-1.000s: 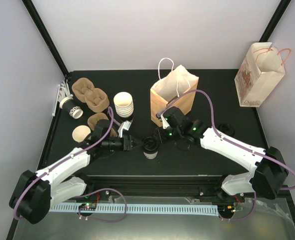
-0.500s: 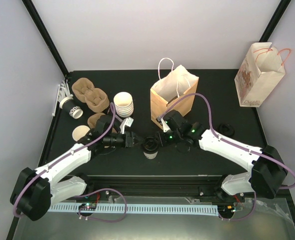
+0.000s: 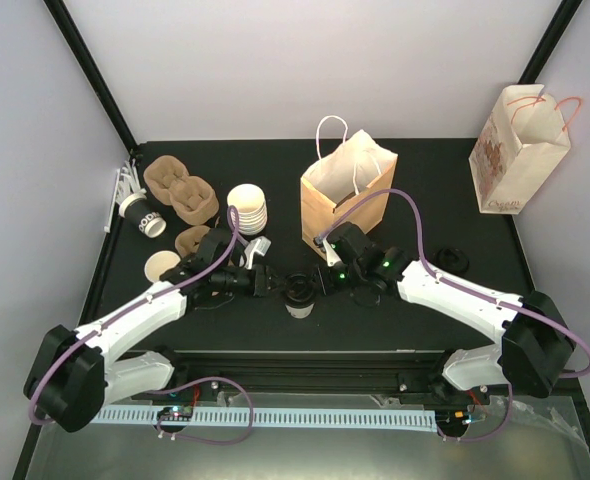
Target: Pack the takeout coffee
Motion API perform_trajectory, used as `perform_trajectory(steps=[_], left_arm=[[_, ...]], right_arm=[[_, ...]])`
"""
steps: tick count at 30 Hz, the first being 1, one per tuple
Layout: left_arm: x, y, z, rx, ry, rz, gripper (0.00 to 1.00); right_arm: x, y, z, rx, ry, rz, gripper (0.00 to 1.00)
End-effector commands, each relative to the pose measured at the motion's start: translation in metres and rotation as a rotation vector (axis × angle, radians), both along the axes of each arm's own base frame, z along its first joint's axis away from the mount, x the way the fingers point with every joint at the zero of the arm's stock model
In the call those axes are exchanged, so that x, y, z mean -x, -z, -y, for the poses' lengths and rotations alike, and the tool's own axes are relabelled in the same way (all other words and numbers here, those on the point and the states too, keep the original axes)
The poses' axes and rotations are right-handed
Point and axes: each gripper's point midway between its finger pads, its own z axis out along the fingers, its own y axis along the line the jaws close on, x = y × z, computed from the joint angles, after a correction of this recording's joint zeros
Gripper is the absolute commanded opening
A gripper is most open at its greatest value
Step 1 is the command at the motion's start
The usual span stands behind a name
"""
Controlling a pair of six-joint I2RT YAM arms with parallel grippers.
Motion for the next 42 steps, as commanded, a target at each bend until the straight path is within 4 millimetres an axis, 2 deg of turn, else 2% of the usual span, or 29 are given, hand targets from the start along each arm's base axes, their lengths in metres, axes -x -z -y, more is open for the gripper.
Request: perform_trajectory(steps=[1,9,17,24,32,42], left_arm=[[-0.007,-0.005,0.003,-0.024,0.001,0.028,0.32],[-0.007,-0.001,0.004,-0.041,0.009,0.013,0.32],[-0.008,-0.003,0.003,-0.057,0.012,0.018,0.32],[-0.008,-0.005,0.004,-0.058,0.017,0.019,0.32],[-0.009,-0.005,0.004,-0.070,0.018,0.017,0.32],[-0.009,-0.005,0.007,-0.077,0.026,0.010,0.32]], right_arm=[[0.002,0.000,0.000,-0.022,-0.001,-0.009,0.26],[0.003,0.001,-0.001,-0.026,-0.003,-0.013,0.26],[-0.003,-0.020,-0.001,-0.013,-0.006,0.026,0.26],[-0.004,-0.029,-0.004,-0.021,-0.021,0.032,0.26],[-0.001,-0.013,-0.001,0.007,-0.014,-0.002,0.23],[0.008,-0.003,-0.008,-0.042,-0.043,-0.051,0.22]])
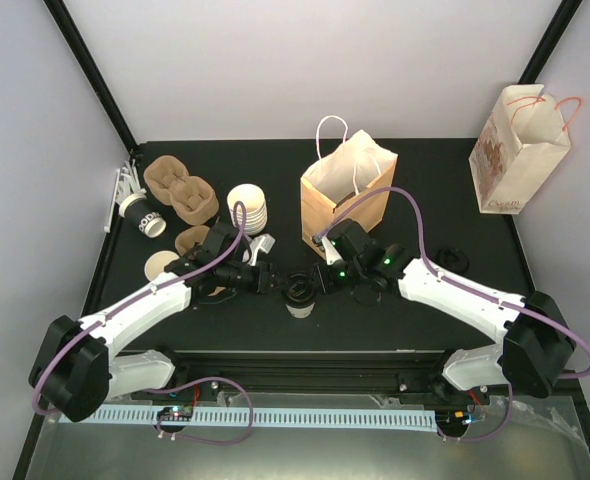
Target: Pack the takeout coffee
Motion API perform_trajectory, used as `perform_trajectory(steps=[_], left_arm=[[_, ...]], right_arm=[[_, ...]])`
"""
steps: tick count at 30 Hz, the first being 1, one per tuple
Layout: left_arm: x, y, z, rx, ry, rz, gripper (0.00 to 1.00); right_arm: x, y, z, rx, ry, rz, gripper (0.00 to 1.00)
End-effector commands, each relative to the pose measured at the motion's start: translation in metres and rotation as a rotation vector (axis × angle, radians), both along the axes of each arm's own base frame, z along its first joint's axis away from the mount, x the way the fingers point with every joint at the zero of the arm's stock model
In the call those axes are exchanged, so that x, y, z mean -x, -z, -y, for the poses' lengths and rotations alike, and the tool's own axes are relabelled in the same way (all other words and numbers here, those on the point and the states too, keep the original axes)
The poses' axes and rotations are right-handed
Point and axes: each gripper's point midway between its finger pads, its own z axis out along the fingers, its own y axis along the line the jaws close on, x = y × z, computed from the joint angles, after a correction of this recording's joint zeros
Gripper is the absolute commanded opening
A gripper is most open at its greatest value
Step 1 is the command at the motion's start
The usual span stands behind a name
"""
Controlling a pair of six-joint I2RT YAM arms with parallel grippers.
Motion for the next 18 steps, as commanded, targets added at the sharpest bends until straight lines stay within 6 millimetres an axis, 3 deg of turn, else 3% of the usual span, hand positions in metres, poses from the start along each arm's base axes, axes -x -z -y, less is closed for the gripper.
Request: perform_trajectory(steps=[1,18], left_arm=[[-0.003,-0.005,0.005,-0.013,0.015,0.017,0.32],[-0.001,0.019,-0.001,-0.090,-0.002,-0.048,0.31]], right_arm=[[0.005,0.011,-0.004,-0.018,-0.013,-0.039,0.22],[0.016,0.046,0.010,-0.066,0.019,-0.144,0.21]])
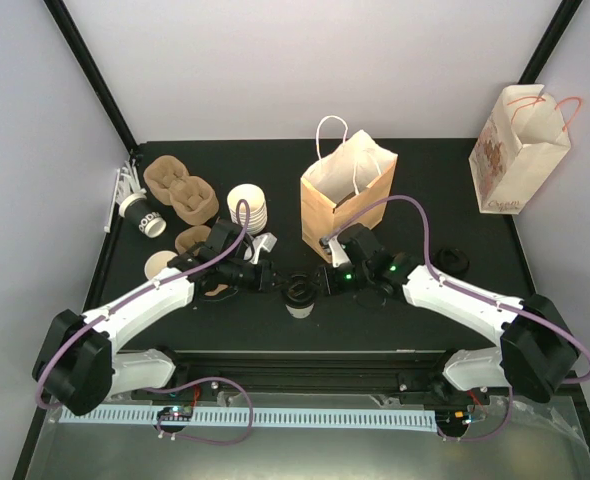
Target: Pack the takeout coffee
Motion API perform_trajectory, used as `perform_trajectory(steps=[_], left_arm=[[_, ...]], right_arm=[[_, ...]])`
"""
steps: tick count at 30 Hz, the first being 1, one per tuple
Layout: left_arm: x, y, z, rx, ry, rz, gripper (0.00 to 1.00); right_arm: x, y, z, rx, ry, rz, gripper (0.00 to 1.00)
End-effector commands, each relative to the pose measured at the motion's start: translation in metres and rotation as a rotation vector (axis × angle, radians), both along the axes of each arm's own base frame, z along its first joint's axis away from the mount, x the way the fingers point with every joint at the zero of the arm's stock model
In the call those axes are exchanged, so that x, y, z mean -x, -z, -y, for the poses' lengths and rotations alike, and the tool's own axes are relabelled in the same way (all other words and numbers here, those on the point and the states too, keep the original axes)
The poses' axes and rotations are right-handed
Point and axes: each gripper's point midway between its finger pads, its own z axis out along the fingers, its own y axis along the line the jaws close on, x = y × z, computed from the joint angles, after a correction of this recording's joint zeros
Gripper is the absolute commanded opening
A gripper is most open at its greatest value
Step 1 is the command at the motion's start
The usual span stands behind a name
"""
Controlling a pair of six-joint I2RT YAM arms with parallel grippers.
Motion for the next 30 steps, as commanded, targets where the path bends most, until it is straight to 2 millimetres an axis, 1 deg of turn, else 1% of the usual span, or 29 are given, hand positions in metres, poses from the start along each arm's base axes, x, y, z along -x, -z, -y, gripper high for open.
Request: perform_trajectory(steps=[1,7,11,14,19,24,27,30], left_arm=[[0.004,0.017,-0.002,-0.049,0.000,-0.035,0.31],[0.010,0.029,-0.003,-0.062,0.006,-0.061,0.31],[0.016,0.042,-0.004,-0.071,0.009,-0.085,0.31],[0.022,0.054,-0.004,-0.071,0.006,-0.107,0.30],[0.031,0.065,-0.002,-0.061,-0.001,-0.116,0.30],[0.035,0.070,0.000,-0.040,-0.015,-0.113,0.30],[0.035,0.066,0.001,-0.023,-0.018,-0.100,0.30],[0.028,0.055,0.004,-0.024,-0.019,-0.073,0.31]], right_arm=[[0.016,0.032,0.008,0.034,-0.002,-0.098,0.21],[0.024,0.047,0.015,0.051,0.005,-0.134,0.21],[0.031,0.061,0.021,0.072,0.012,-0.166,0.21],[0.034,0.067,0.025,0.081,0.021,-0.174,0.21],[0.032,0.062,0.023,0.076,0.017,-0.157,0.21],[0.031,0.055,0.016,0.080,0.004,-0.139,0.21],[0.027,0.048,0.015,0.078,0.012,-0.119,0.21],[0.025,0.036,0.016,0.066,0.023,-0.096,0.21]])
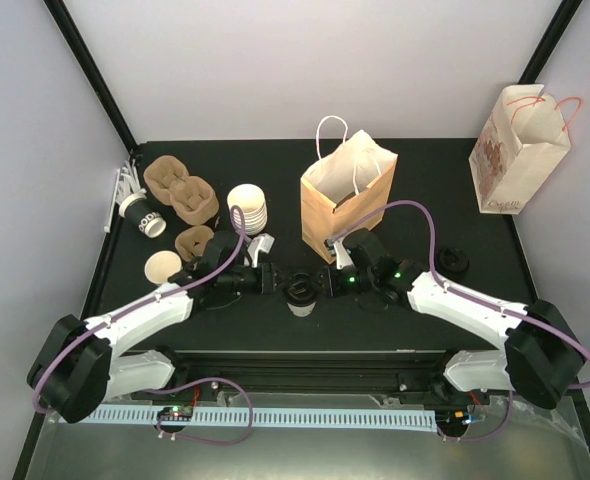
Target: Pack the takeout coffee
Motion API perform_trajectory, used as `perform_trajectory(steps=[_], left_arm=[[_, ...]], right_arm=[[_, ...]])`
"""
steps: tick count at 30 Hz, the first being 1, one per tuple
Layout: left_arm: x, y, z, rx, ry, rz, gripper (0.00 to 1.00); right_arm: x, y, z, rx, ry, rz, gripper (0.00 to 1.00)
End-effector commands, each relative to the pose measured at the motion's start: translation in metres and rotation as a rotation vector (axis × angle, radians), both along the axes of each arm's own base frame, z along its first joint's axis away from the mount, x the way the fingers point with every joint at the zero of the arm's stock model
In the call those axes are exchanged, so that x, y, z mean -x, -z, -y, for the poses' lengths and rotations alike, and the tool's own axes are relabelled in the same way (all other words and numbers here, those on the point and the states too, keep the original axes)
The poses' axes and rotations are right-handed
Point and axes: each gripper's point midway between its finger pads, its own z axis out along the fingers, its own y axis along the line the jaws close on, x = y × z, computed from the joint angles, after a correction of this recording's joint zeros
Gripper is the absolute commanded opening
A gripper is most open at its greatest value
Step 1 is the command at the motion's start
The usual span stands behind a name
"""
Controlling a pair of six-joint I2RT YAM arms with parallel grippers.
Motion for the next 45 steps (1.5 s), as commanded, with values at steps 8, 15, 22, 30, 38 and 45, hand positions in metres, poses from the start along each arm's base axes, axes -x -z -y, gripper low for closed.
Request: perform_trajectory(steps=[8,15,22,30,38,45], left_arm=[[0.012,0.007,0.008,-0.121,0.052,-0.090,0.34],[-0.007,-0.027,0.010,-0.122,0.038,-0.032,0.39],[-0.019,-0.060,0.013,-0.090,0.031,0.019,0.52],[-0.023,-0.088,0.011,-0.076,0.025,0.060,0.63],[0.016,-0.094,-0.007,-0.018,0.031,0.013,0.63],[0.059,-0.082,-0.002,0.166,0.030,-0.120,0.63]], right_arm=[[0.014,-0.002,0.015,0.150,-0.019,-0.030,0.22],[-0.005,-0.029,0.012,0.175,0.010,0.038,0.23],[-0.009,-0.046,0.008,0.166,-0.005,0.064,0.26],[-0.012,-0.059,0.014,0.189,-0.019,0.114,0.32],[-0.017,-0.076,0.011,0.047,-0.095,0.159,0.35],[-0.024,-0.081,-0.007,-0.043,-0.181,0.173,0.41]])
